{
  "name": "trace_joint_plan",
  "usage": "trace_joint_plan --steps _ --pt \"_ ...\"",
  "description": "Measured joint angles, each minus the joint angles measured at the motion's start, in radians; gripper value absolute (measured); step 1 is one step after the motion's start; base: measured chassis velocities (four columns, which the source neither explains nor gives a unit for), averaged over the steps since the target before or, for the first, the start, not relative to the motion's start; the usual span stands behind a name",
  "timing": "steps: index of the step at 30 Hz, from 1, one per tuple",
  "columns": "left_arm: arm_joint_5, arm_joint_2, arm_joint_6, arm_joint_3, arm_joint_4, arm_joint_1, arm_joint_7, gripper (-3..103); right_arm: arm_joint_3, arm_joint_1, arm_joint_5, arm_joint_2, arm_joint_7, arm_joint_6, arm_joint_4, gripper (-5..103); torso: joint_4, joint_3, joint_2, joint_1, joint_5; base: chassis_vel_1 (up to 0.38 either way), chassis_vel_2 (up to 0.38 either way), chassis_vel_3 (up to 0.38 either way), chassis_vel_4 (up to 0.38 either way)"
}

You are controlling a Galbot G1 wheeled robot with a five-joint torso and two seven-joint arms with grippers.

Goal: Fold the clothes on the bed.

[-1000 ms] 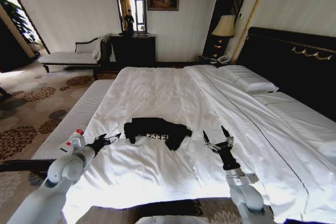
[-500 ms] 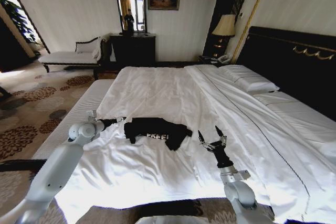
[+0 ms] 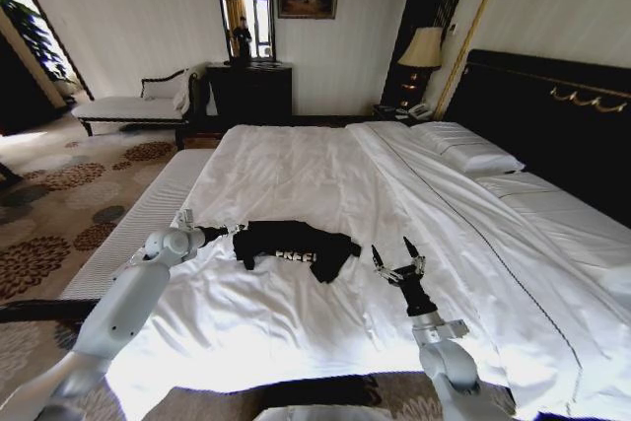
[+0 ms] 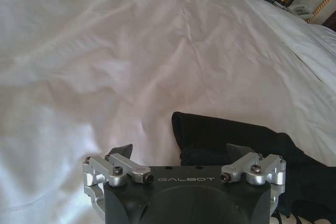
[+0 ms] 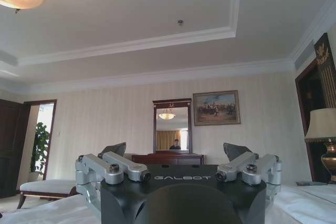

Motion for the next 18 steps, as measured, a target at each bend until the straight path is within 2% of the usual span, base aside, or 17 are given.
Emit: trace_joint_plan --steps 2,5,7,18 --pt "0.002 -0.001 0.000 -0.018 0.000 0.014 0.002 100 -0.010 0.007 -0.001 -0.004 0.001 -0.003 -0.007 100 0.0011 0.000 0.000 0.000 0.0000 0.000 0.000 0.000 0.000" --pt "0.005 -0.012 -0.001 -0.019 0.006 0.014 0.003 100 -0.015 0.009 -0.002 -0.005 0.002 -0.003 -0.012 100 0.0008 0.000 0.000 0.000 0.0001 0.000 0.000 0.000 0.000" --pt "0.010 -0.029 -0.001 -0.006 0.015 0.004 0.003 100 -0.019 0.009 -0.005 -0.004 0.004 -0.004 -0.014 100 -0.0003 0.000 0.000 0.000 -0.0001 0.000 0.000 0.000 0.000" --pt "0.046 -0.095 -0.002 0.067 0.097 -0.069 -0.017 101 -0.022 0.011 -0.011 -0.001 0.010 -0.004 -0.024 100 0.0003 0.000 0.000 0.000 0.0001 0.000 0.000 0.000 0.000"
